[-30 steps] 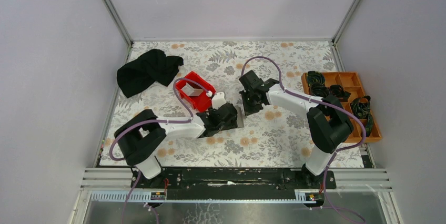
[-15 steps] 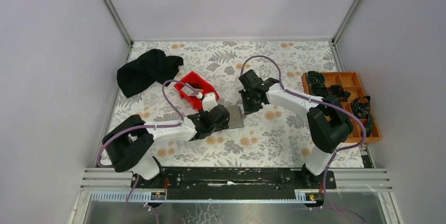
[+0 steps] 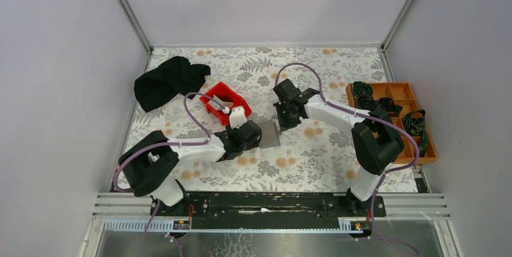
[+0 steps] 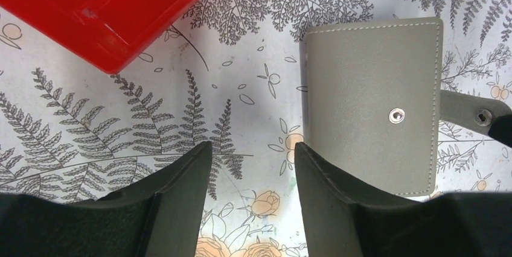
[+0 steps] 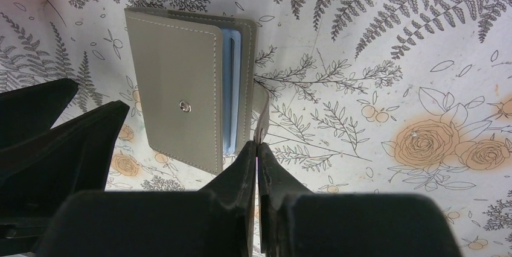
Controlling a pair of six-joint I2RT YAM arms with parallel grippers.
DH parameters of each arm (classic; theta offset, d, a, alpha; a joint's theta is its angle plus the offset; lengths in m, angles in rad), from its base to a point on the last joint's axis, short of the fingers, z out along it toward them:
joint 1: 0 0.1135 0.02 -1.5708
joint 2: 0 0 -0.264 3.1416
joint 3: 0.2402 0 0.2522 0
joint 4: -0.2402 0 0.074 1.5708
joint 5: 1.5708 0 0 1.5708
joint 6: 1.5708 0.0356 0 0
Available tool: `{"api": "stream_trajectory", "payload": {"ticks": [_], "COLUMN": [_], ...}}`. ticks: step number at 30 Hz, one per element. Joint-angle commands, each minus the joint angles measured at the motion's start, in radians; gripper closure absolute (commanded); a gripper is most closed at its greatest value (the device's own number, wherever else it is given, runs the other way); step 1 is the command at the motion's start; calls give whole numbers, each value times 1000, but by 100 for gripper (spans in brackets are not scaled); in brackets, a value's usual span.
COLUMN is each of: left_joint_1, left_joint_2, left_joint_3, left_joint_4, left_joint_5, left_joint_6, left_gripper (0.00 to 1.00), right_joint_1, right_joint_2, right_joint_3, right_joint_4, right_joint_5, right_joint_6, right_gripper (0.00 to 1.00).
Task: Put the credit cards into the card holder
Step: Close the card holder at the center of the board.
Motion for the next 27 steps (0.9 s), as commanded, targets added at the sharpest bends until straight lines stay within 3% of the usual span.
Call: {"api": "stream_trajectory", "payload": {"ticks": [1, 27], "left_joint_1": [8, 9], "left_joint_2": [46, 75], "left_joint_3": [3, -13], "left_joint_4": [26, 90], "left_joint_5": [-34, -18], "left_joint_6": [11, 36], "left_gripper": [40, 39], "right_joint_1": [19, 82], "right_joint_2": [13, 140], "right_joint_3": [60, 207], "right_joint_4": [-18, -63], "right_joint_5": [-1, -6], "right_joint_6": [-16, -20], "right_gripper": [94, 94]}}
